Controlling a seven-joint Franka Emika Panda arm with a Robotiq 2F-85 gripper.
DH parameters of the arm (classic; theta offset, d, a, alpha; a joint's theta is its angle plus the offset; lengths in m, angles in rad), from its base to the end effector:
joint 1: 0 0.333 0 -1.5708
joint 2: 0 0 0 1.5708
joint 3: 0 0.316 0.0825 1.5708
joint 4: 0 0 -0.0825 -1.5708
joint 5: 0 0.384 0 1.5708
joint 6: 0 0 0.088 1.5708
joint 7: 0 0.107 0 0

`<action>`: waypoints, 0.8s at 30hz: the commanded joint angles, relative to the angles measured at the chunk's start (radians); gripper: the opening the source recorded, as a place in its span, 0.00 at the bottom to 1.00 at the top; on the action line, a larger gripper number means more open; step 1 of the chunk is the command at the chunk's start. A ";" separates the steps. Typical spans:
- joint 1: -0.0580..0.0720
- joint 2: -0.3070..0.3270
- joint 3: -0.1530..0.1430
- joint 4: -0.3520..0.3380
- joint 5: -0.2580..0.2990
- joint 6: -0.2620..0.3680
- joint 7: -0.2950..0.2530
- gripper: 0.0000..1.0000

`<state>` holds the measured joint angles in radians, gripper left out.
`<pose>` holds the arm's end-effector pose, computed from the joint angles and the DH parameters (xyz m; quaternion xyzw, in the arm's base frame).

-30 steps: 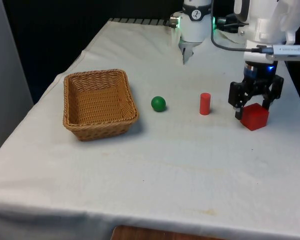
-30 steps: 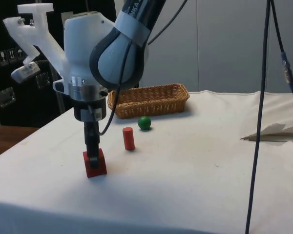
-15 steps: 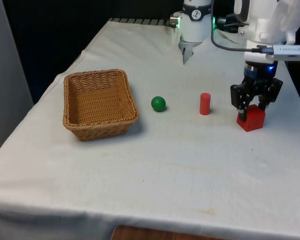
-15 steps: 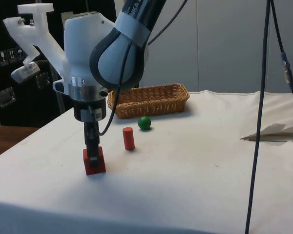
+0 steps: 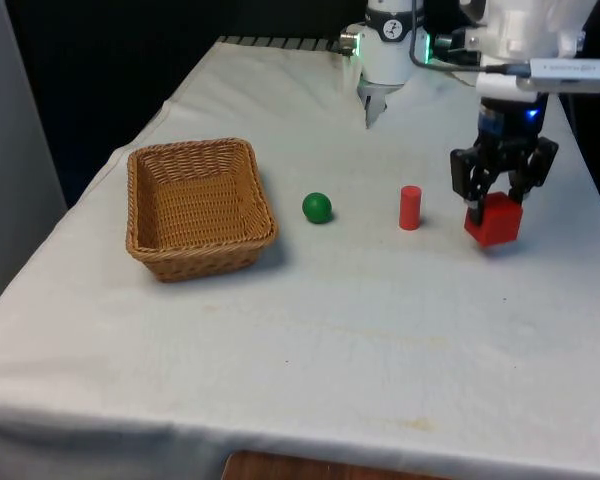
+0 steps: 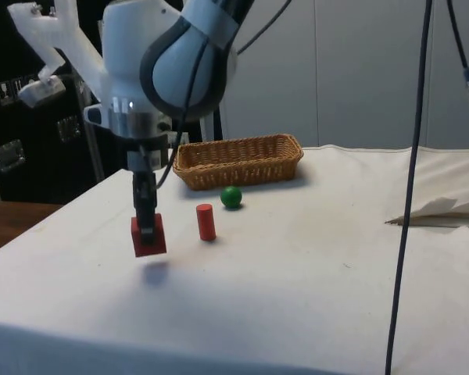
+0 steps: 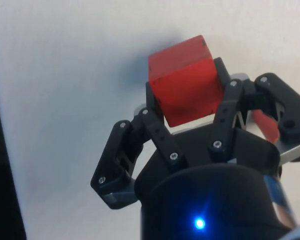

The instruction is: Pick up the object to the left of the cylinder and place it into the basket.

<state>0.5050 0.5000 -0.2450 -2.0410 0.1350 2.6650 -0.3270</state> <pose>0.5906 0.1570 0.2141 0.9651 0.2508 0.0709 0.0244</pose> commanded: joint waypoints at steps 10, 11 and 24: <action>0.006 -0.067 -0.013 0.000 -0.012 -0.062 0.010 0.02; 0.000 -0.064 -0.005 0.000 -0.001 -0.055 0.000 0.02; 0.000 -0.123 -0.041 -0.004 -0.011 -0.114 -0.007 0.02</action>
<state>0.5050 0.3840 -0.2800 -2.0410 0.1330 2.5560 -0.3350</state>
